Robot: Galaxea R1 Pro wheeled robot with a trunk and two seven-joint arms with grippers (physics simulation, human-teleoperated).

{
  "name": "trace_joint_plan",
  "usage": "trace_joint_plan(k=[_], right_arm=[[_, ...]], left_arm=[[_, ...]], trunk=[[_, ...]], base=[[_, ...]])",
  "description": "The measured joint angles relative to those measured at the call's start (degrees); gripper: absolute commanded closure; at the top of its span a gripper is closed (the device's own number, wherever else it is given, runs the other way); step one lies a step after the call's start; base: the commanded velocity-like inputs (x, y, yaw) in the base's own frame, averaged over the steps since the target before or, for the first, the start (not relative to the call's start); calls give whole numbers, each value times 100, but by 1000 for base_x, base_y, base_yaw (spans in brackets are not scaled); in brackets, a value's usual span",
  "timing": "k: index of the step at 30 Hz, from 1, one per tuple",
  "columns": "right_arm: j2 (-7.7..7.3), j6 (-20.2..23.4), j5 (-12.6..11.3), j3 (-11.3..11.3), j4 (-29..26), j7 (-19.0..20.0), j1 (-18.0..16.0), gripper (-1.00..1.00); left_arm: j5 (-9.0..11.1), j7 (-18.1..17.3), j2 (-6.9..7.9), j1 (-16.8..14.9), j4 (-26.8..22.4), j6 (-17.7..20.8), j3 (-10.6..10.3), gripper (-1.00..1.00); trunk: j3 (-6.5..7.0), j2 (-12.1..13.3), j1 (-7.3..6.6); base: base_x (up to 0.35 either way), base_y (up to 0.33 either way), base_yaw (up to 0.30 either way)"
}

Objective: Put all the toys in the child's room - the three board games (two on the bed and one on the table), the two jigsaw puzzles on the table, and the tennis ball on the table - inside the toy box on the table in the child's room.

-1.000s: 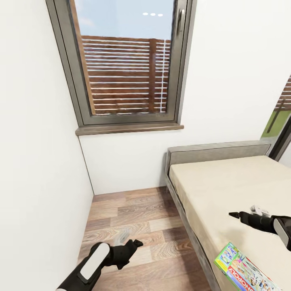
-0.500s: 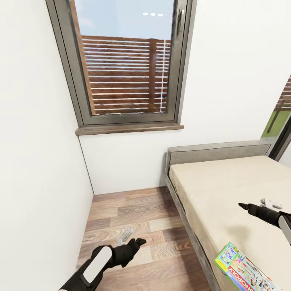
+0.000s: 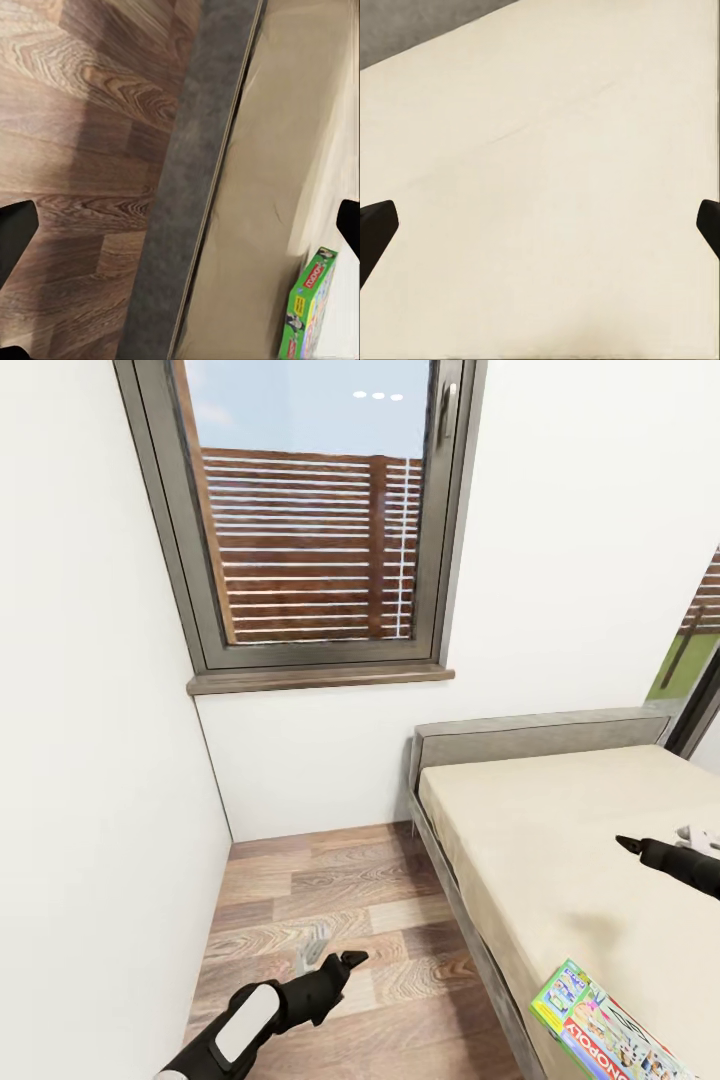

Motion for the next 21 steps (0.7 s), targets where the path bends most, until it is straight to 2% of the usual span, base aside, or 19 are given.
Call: trace_joint_plan(k=[10, 21], right_arm=[[7, 553, 5, -82, -594, -2, 181, -100], [-3, 719, 8, -116, -783, -3, 254, -100]], left_arm=[[2, -509, -17, -58, 462, -27, 27, -100], [7, -781, -23, -81, 690, -35, 39, -100]], trunk=[[3, 0, 0], [20, 0, 0]], base=[[0, 0, -53], [0, 0, -213]])
